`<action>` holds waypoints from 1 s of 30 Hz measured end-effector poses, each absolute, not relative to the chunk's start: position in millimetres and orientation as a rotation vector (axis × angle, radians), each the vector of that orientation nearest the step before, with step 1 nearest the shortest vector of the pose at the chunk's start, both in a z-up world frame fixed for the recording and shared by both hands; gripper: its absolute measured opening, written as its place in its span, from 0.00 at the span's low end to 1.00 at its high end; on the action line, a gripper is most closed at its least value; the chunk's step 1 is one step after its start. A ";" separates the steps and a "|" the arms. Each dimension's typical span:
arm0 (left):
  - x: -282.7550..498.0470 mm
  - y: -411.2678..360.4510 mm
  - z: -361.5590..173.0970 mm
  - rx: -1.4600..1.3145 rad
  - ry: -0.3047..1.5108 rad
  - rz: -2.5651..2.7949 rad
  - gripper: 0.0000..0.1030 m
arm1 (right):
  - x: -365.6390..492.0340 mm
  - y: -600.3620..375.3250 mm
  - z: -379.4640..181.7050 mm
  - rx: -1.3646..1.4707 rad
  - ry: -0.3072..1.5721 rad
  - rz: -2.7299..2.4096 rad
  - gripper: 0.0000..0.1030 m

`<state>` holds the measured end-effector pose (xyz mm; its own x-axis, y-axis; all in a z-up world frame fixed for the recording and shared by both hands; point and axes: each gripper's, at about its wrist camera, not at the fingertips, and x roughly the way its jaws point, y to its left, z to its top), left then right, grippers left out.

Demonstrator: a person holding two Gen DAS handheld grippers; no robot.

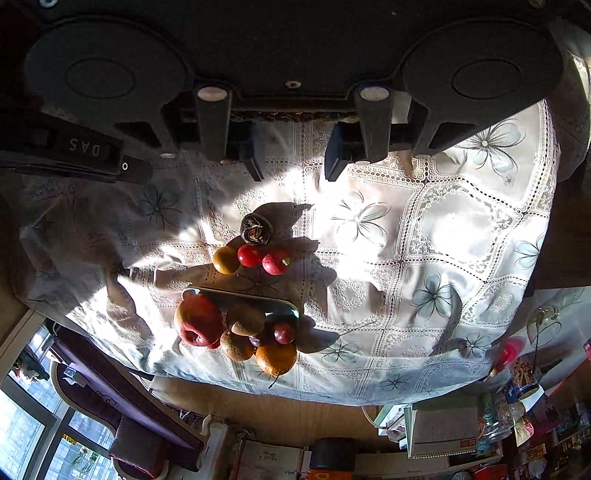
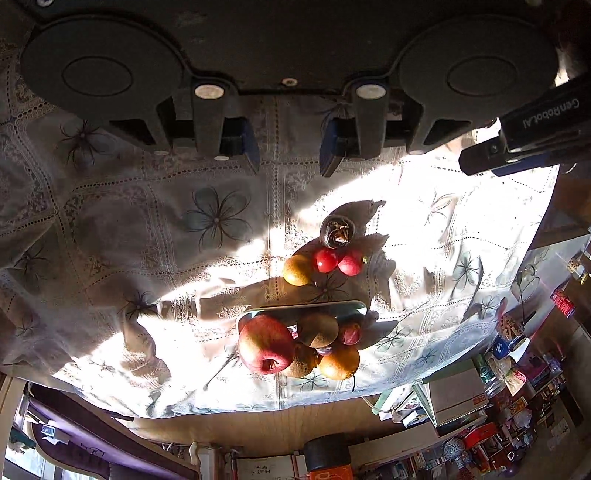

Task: Organize fruits
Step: 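Move both grippers back to the loose fruit pile, then grasp an orange with the right gripper while the left gripper grasps a dark mangosteen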

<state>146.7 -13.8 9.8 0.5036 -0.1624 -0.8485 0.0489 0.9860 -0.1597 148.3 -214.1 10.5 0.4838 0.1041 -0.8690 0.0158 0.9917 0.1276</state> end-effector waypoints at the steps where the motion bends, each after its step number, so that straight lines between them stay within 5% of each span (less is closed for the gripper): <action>1: 152.3 -14.6 9.3 -0.117 1.032 -0.120 0.41 | 155.5 -214.5 8.9 0.127 1.066 0.049 0.37; 30: 249.5 -103.9 -76.3 0.115 1.095 -0.224 0.43 | 235.7 -264.8 -49.3 0.222 1.126 -0.059 0.38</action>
<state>249.5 -103.9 -76.3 0.4384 -0.1233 -0.8903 0.2369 0.9714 -0.0179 235.7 -264.8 -49.3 0.4310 0.0650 -0.9000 0.1588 0.9764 0.1465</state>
